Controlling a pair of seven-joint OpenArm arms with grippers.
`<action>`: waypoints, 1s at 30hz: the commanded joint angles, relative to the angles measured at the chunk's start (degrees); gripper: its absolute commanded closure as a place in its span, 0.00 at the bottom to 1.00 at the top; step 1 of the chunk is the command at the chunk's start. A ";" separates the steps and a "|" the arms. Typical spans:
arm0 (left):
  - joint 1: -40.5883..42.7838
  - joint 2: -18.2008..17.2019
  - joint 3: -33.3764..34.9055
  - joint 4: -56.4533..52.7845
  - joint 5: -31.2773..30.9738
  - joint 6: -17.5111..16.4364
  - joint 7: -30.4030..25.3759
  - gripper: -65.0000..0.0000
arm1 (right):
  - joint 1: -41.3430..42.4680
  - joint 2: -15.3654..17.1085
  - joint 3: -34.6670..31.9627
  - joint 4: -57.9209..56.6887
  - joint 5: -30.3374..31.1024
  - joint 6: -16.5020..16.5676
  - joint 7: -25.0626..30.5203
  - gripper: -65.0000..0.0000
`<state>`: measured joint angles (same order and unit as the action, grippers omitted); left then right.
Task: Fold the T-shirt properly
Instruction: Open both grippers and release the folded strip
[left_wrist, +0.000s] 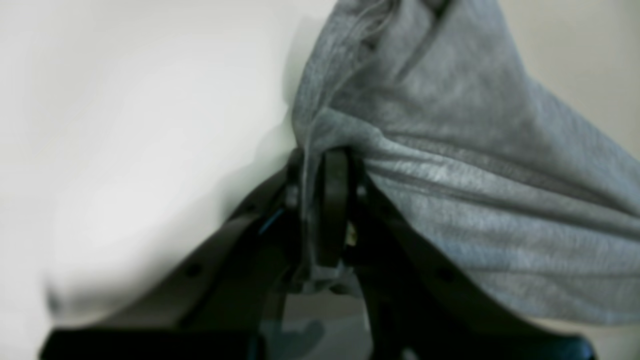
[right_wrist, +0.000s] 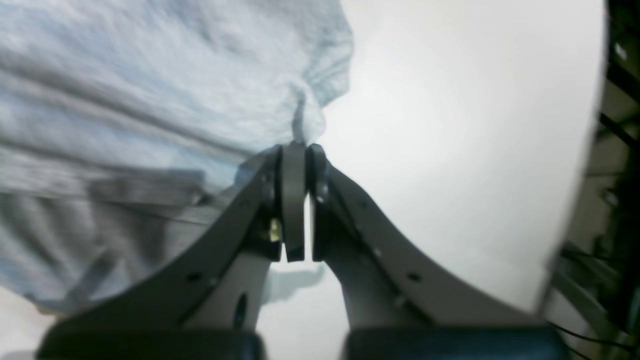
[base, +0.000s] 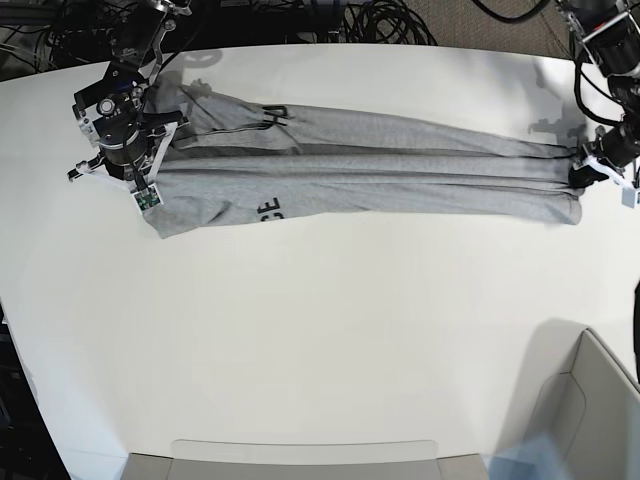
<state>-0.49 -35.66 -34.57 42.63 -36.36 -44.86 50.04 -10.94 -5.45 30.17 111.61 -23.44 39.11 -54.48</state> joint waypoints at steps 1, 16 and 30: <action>0.89 -1.04 0.15 -2.06 8.45 4.86 3.63 1.00 | 0.79 1.10 0.64 0.96 -2.80 0.89 -1.04 1.00; 0.71 -4.12 0.15 -1.62 8.10 4.86 3.45 1.00 | 0.96 -0.13 0.64 0.87 -2.80 0.89 -1.13 1.00; 6.78 3.88 -8.03 41.28 8.36 4.86 20.33 1.00 | 1.14 -0.22 0.55 0.78 -2.80 0.89 -1.04 1.00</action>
<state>6.50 -30.79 -42.44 83.53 -27.53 -39.90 70.67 -10.48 -5.91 30.85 111.37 -25.98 39.11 -56.14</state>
